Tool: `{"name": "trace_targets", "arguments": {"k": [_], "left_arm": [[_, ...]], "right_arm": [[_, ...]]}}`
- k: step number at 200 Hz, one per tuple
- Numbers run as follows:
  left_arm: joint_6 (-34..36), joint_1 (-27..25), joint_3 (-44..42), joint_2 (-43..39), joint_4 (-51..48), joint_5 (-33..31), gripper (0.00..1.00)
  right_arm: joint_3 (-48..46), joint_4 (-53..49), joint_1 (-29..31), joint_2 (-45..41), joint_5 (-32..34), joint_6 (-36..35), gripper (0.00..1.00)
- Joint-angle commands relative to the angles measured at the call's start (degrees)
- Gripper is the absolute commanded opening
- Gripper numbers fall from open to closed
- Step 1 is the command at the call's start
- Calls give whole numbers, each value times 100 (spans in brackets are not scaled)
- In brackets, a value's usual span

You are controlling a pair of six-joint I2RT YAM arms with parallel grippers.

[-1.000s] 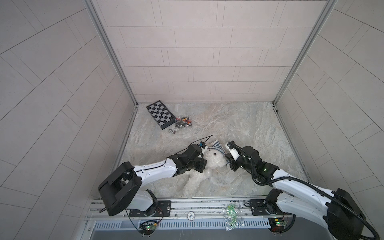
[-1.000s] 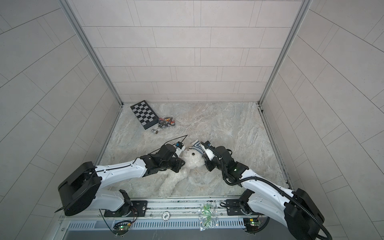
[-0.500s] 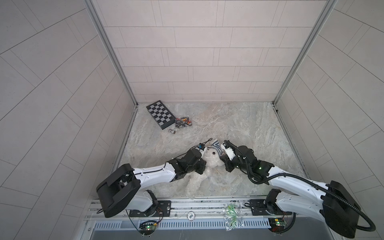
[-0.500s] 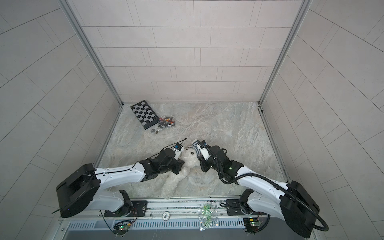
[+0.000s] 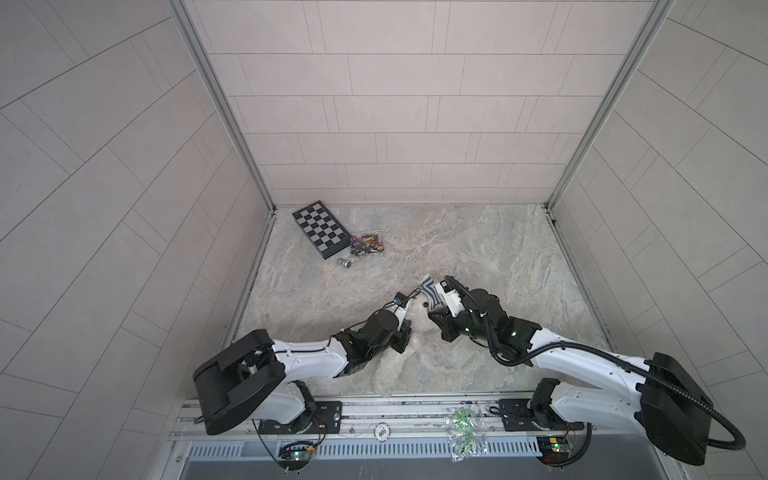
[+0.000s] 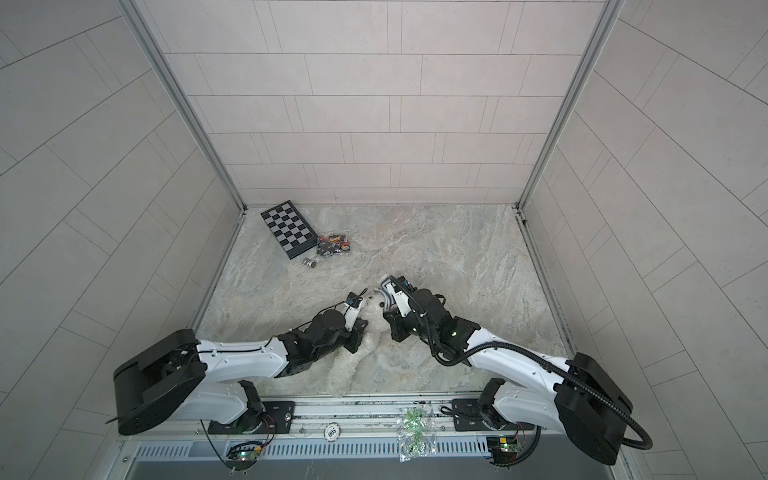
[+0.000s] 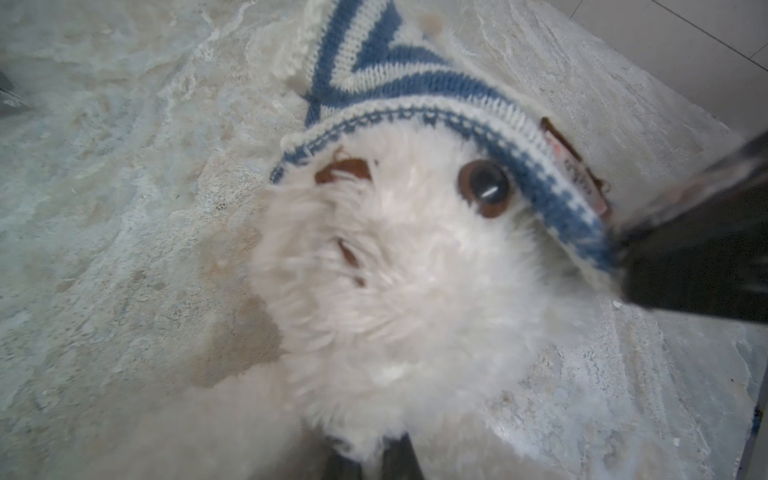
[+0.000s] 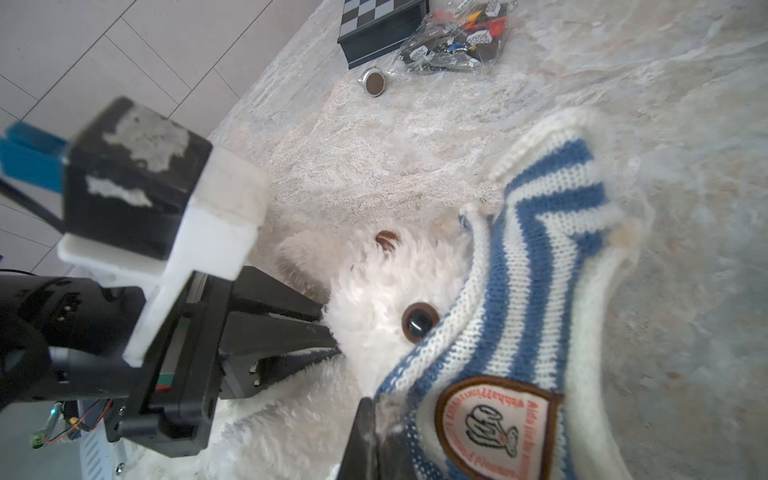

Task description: Dress the teddy bear

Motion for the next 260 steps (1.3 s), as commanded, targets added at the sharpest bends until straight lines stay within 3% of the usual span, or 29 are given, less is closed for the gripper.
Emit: {"name": "trace_targets", "arguments": {"k": [1, 91, 206, 260], "left_arm": [[374, -38, -328, -7, 902, -439, 0], [808, -193, -886, -1214, 1706, -615, 0], [1304, -193, -852, -3134, 1111, -803, 0], [1612, -193, -911, -3525, 786, -991, 0]], "right_arm": [[241, 132, 190, -6, -184, 326, 0], [993, -888, 560, -417, 456, 7, 0], [2841, -2590, 1769, -413, 1518, -1149, 24], [3863, -3576, 1893, -547, 2055, -1153, 32]]}}
